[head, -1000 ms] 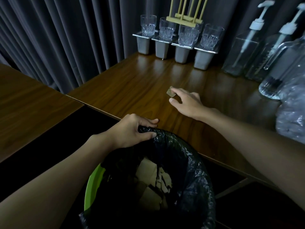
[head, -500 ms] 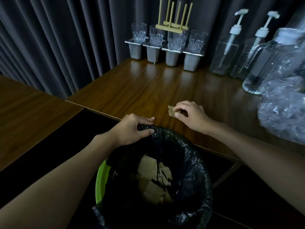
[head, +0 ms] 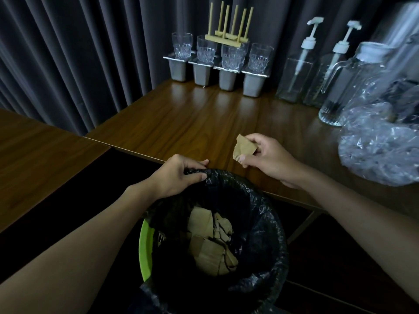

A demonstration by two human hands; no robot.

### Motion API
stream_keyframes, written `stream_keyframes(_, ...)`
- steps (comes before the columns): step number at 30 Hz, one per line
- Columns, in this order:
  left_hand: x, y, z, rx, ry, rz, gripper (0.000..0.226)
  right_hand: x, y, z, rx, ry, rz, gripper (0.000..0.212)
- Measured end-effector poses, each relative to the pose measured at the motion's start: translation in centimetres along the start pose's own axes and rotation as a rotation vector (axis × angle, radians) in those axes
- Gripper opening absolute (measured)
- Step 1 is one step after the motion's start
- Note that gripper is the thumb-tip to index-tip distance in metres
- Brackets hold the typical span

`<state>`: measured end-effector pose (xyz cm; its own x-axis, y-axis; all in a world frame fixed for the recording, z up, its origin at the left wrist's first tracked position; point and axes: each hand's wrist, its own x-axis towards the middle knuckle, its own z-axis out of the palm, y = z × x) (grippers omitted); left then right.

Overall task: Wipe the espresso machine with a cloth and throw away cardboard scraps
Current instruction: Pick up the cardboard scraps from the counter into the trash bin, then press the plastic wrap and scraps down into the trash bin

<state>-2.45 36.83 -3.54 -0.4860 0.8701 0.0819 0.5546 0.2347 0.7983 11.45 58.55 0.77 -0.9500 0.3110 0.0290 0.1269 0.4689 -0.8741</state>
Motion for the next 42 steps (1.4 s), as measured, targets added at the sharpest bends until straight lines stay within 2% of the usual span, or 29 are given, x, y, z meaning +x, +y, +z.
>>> stream_keyframes(2, -0.1, 0.6, -0.1, -0.007, -0.001, -0.005, 0.018, -1.8, -1.4, 0.0, 0.096, -0.131, -0.014, 0.043)
stream_keyframes(5, -0.2, 1.8, -0.2, 0.03, -0.022, 0.004, 0.013, -3.7, -2.5, 0.1, -0.056, -0.319, -0.06, 0.044)
stream_keyframes(12, 0.5, 5.1, 0.6, 0.08, -0.067, 0.02, 0.011, -6.0, -1.4, -3.6, -0.145, -0.163, -0.074, 0.034)
stream_keyframes(15, 1.0, 6.9, 2.2, 0.015, -0.075, 0.008, 0.012, -7.4, 0.4, -6.9, -0.264, -0.002, -0.076, 0.035)
stream_keyframes(18, 1.7, 8.6, 4.6, -0.052, -0.079, -0.017, 0.014, -8.7, 2.9, -11.1, -0.529, 0.271, -0.12, 0.044)
stream_keyframes(21, 2.4, 9.7, 7.4, -0.074, -0.069, -0.018, 0.013, -9.3, 5.5, -15.8, -0.742, 0.634, -0.103, 0.066)
stream_keyframes(23, 2.8, 10.2, 9.1, -0.065, -0.073, -0.019, 0.012, -9.2, 7.4, -19.1, -0.826, 0.723, -0.012, 0.084)
stream_keyframes(25, 3.1, 10.5, 10.7, -0.066, -0.076, -0.031, 0.011, -8.7, 9.1, -21.4, -0.805, 0.683, 0.133, 0.097)
stream_keyframes(27, 3.3, 10.3, 11.8, -0.037, -0.072, -0.031, 0.009, -7.8, 10.6, -22.5, -0.657, 0.608, 0.231, 0.105)
stream_keyframes(31, 3.3, 9.8, 12.5, -0.014, -0.057, -0.022, 0.007, -6.3, 12.1, -21.4, -0.414, 0.452, 0.245, 0.111)
stream_keyframes(34, 3.5, 9.7, 12.5, -0.018, -0.082, -0.044, 0.008, -6.5, 13.0, -20.1, -0.368, 0.428, 0.257, 0.117)
stream_keyframes(38, 3.7, 9.6, 12.5, -0.043, -0.089, -0.069, 0.009, -6.4, 14.0, -19.4, -0.502, 0.358, 0.343, 0.101)
stream_keyframes(42, 3.8, 9.2, 12.5, -0.066, -0.1, -0.045, 0.009, -7.1, 13.0, -18.7, -0.677, 0.361, 0.262, 0.077)
